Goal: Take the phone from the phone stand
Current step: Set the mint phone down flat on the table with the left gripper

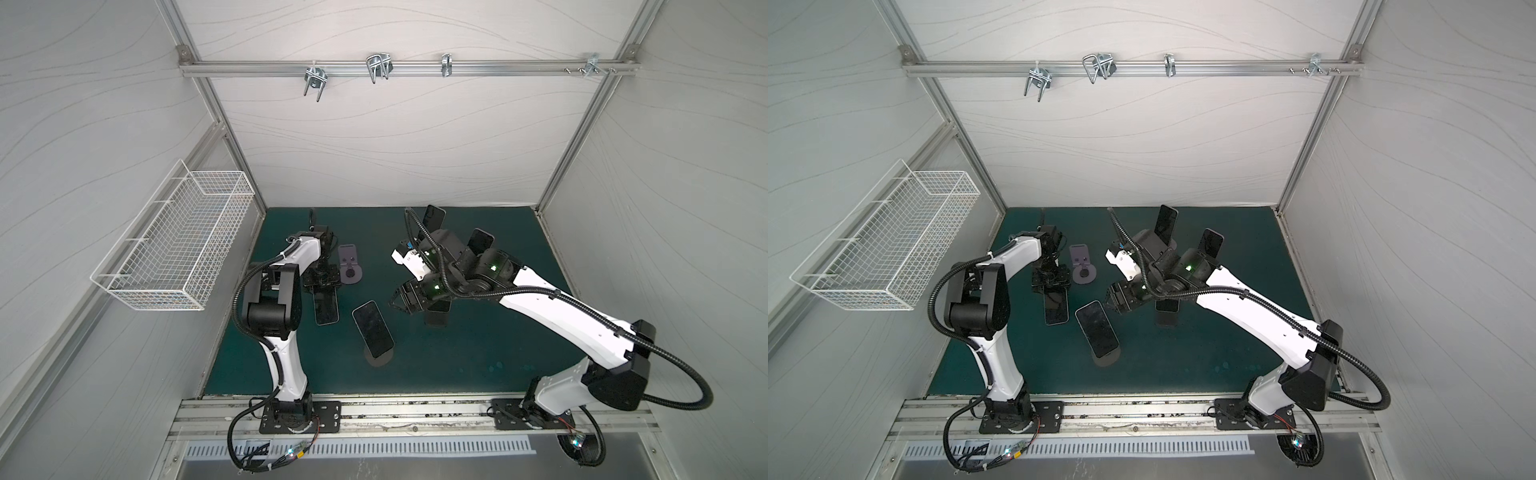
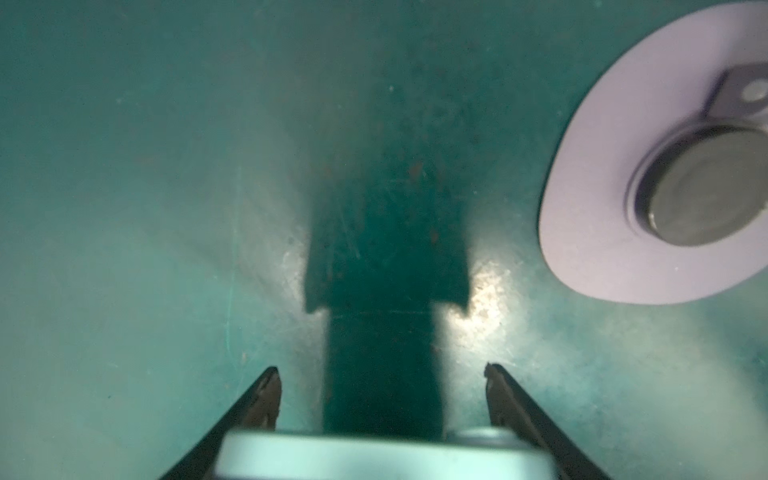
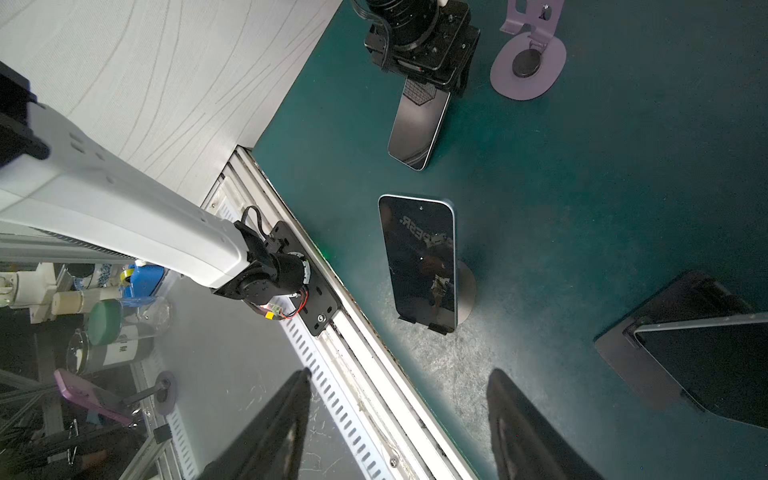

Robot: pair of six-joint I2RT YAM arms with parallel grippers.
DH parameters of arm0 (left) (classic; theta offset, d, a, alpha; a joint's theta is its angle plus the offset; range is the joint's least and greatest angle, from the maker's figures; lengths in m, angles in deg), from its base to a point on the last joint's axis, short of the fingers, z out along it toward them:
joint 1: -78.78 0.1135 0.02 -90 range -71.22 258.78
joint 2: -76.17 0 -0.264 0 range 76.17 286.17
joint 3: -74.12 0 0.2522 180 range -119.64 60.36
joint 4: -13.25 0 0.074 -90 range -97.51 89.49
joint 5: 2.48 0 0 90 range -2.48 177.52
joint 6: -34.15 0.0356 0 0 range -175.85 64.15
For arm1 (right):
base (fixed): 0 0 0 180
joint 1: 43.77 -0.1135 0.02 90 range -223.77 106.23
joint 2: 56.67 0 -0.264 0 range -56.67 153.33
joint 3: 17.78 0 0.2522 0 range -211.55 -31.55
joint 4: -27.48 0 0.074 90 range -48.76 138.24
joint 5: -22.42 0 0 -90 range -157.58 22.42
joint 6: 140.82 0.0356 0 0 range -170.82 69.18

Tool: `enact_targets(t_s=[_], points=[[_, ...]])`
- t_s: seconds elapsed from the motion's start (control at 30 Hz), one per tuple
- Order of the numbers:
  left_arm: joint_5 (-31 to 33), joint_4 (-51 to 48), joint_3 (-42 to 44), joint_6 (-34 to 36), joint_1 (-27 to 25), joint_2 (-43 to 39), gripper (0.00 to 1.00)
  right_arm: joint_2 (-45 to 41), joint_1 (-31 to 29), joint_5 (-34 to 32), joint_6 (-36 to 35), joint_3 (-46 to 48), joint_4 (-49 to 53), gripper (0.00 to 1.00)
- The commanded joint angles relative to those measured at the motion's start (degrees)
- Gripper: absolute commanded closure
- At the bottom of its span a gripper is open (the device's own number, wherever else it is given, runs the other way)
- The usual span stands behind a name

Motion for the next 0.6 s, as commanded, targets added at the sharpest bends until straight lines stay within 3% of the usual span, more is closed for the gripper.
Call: enact_targets(t_s=[0.0,0.57], points=[[-0.08,-0.73,-2.34,1.19,0.31,2.03,0.55,0.78,0.52,0.99,-1.35,-0.61,0.84,0.32],[-0.12,-0.54,-2.94,1.30,0.65,3.69,0.54,1.14,0.95,1.09,-1.50,-0.89,1.00,0.32]])
